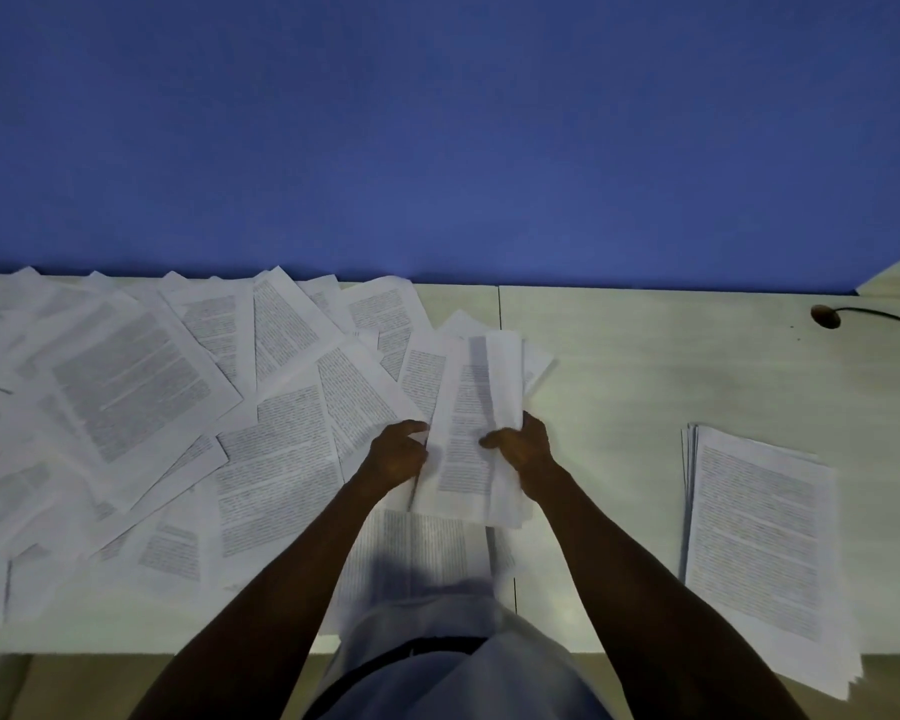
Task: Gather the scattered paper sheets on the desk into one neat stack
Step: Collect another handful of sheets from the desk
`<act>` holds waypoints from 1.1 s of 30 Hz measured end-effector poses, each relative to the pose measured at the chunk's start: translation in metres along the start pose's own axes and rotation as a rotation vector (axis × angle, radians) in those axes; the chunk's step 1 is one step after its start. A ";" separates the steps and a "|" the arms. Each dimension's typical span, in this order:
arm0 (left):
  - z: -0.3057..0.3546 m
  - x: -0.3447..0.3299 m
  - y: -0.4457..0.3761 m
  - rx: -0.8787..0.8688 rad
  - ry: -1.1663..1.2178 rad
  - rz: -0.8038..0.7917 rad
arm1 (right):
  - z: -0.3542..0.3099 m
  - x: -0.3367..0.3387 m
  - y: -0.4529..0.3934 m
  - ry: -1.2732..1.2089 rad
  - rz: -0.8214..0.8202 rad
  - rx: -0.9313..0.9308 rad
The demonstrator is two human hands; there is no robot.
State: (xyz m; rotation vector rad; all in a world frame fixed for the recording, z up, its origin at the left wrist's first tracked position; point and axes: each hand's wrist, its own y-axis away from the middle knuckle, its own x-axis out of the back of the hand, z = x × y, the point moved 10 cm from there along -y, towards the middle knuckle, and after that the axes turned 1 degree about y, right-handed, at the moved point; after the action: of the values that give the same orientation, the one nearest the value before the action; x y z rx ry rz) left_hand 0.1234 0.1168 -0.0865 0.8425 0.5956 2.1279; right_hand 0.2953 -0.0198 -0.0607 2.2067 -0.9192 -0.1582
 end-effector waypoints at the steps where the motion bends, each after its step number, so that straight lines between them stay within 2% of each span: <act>1: 0.002 0.014 0.005 -0.024 -0.041 0.123 | 0.004 0.003 0.003 -0.031 0.008 -0.011; 3: 0.004 0.044 0.021 -0.067 -0.115 0.393 | 0.014 0.009 0.005 -0.127 -0.007 -0.030; 4: 0.004 0.054 0.029 -0.066 -0.104 0.475 | 0.019 0.012 0.005 -0.179 -0.030 -0.040; 6: 0.011 0.060 0.039 -0.060 -0.059 0.487 | 0.030 0.020 0.009 -0.266 -0.090 -0.066; 11: 0.028 0.037 0.026 0.068 0.195 0.191 | 0.043 0.041 0.018 -0.430 -0.173 -0.062; 13: 0.040 0.032 0.021 0.074 0.204 0.149 | 0.042 0.050 0.022 -0.523 -0.157 -0.051; 15: 0.049 0.032 0.020 0.066 0.246 0.179 | 0.047 0.063 0.023 -0.646 -0.073 -0.063; 17: 0.045 0.031 0.020 0.126 0.184 0.196 | 0.049 0.075 0.023 -0.754 -0.007 -0.026; 19: 0.038 0.024 0.022 0.190 0.095 0.115 | 0.047 0.081 0.028 -0.785 0.019 0.006; 20: 0.038 0.016 0.023 0.194 0.136 0.031 | 0.048 0.082 0.030 -0.783 0.015 0.006; 22: 0.043 -0.008 0.029 0.208 0.407 -0.184 | 0.050 0.079 0.033 -0.738 -0.018 -0.023; 25: 0.059 -0.019 0.037 0.205 0.906 -0.320 | 0.052 0.073 0.035 -0.518 -0.062 -0.067; 27: 0.075 -0.011 0.037 0.140 1.078 -0.386 | 0.045 0.067 0.038 -0.291 -0.120 -0.056; 29: 0.091 0.002 0.039 0.024 1.029 -0.467 | 0.036 0.058 0.043 -0.144 -0.213 -0.030; 31: 0.091 0.005 0.042 -0.037 0.723 -0.493 | 0.031 0.047 0.045 -0.158 -0.291 -0.013; 33: 0.075 0.004 0.041 -0.077 0.419 -0.450 | 0.026 0.044 0.043 -0.288 -0.263 0.010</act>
State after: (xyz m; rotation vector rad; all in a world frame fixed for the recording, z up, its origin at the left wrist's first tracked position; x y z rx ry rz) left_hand 0.1562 0.1055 -0.0080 0.1840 0.8227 1.8933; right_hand 0.2938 -0.0849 -0.0440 2.3466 -0.7744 -0.6090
